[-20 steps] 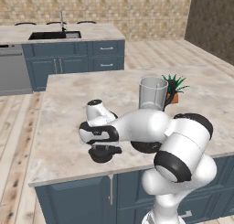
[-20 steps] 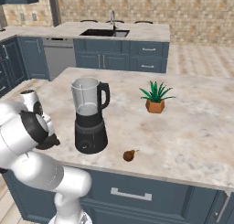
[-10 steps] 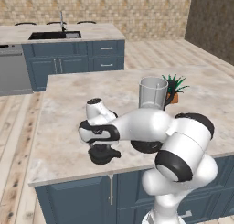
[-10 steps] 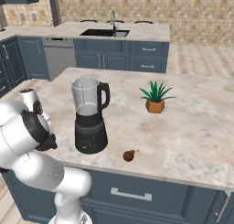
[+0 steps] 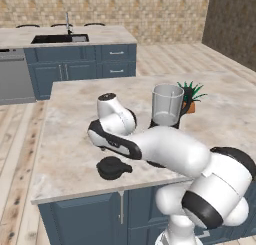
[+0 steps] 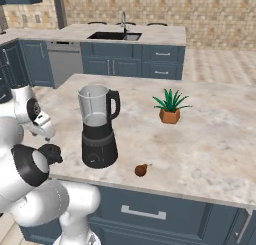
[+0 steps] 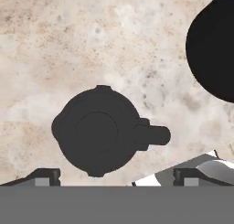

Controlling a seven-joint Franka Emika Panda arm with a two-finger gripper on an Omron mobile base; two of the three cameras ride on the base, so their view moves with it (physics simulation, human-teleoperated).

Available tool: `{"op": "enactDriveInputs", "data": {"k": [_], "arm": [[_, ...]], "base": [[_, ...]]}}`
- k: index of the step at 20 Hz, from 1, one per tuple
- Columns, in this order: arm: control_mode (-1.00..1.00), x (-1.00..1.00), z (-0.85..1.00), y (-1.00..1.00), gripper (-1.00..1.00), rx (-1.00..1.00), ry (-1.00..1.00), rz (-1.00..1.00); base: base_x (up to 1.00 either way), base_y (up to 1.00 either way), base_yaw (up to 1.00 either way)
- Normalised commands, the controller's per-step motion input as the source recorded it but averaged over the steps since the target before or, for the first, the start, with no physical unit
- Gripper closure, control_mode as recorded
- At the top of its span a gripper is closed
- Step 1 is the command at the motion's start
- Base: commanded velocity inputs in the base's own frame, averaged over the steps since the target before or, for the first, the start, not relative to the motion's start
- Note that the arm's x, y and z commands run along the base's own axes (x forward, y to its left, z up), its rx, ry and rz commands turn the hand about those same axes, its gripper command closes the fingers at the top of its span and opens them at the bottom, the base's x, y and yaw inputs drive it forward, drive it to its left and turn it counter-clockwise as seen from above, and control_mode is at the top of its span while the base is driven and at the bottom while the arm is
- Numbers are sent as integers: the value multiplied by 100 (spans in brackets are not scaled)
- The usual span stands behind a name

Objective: Open the blender lid, put the pear in the blender, close the lid, and start the blender.

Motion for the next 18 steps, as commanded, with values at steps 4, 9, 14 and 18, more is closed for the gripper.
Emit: {"op": "enactDriveInputs", "data": {"k": [4, 9, 14, 18], "arm": [[-100, -61, 60, -52, -100, 3, -21, 0], [-100, -61, 42, -80, -100, 1, -23, 0], [-100, -48, 10, -100, -100, 6, -10, -3], [-100, -23, 3, -100, -100, 6, -3, -5]], "base": [[0, 0, 0], [0, 0, 0], [0, 0, 0], [0, 0, 0]]}}
